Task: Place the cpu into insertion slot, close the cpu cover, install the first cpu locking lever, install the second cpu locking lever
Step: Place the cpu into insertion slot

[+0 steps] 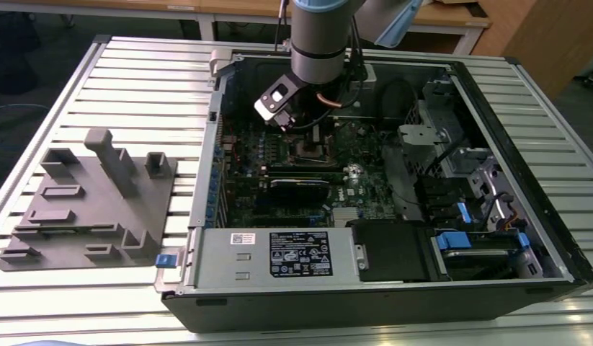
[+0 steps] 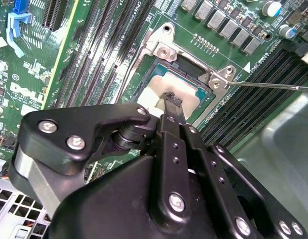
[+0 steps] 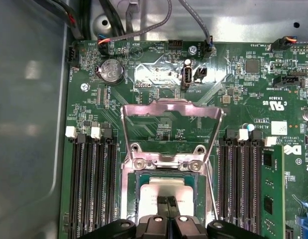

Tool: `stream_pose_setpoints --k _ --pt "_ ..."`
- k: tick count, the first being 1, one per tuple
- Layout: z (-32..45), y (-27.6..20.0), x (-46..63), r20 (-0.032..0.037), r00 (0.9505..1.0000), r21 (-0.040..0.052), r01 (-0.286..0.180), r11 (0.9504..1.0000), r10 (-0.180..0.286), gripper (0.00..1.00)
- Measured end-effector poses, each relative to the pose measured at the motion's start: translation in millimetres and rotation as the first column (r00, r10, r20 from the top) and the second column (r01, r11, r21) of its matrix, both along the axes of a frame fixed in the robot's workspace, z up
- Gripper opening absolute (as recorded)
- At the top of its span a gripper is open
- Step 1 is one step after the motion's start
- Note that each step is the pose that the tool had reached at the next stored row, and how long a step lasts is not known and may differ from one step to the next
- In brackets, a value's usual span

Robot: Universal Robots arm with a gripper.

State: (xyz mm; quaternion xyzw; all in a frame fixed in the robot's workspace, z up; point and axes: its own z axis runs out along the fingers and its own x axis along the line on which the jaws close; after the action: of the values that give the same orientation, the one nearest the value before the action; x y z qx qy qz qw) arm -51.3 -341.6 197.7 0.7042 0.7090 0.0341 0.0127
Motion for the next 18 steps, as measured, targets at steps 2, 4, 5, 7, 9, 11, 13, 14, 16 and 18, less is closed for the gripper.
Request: stream_pose_setpoints --k 2,4,5,7,9,11,13,14,16,18 --pt "-0.5 0.0 0.0 0.0003 1.0000 0.0004 0.000 1.0000 0.000 0.11" --pt "-0.6 -0.1 0.0 0.0004 1.0000 0.0006 0.000 1.0000 0.000 0.11" --pt "-0.5 -0.1 0.0 0.0003 1.0000 0.0005 0.000 1.0000 0.000 0.11" --pt "0.1 0.2 0.1 0.0010 1.0000 0.0014 0.000 1.0000 0.000 0.11" --pt "2.3 0.7 0.4 0.0025 1.0000 0.0042 0.000 1.0000 0.000 0.11" --pt "6.6 0.3 0.2 0.0010 1.0000 0.0016 0.000 1.0000 0.000 0.11" --pt "10.1 0.3 0.1 0.0010 1.0000 0.0016 0.000 1.0000 0.000 0.11" --pt "12.3 0.2 0.1 0.0008 1.0000 0.0013 0.000 1.0000 0.000 0.11" --pt "15.6 0.3 0.2 0.0009 1.0000 0.0015 0.000 1.0000 0.000 0.11" --pt "16.0 0.3 0.2 0.0010 1.0000 0.0016 0.000 1.0000 0.000 0.11"
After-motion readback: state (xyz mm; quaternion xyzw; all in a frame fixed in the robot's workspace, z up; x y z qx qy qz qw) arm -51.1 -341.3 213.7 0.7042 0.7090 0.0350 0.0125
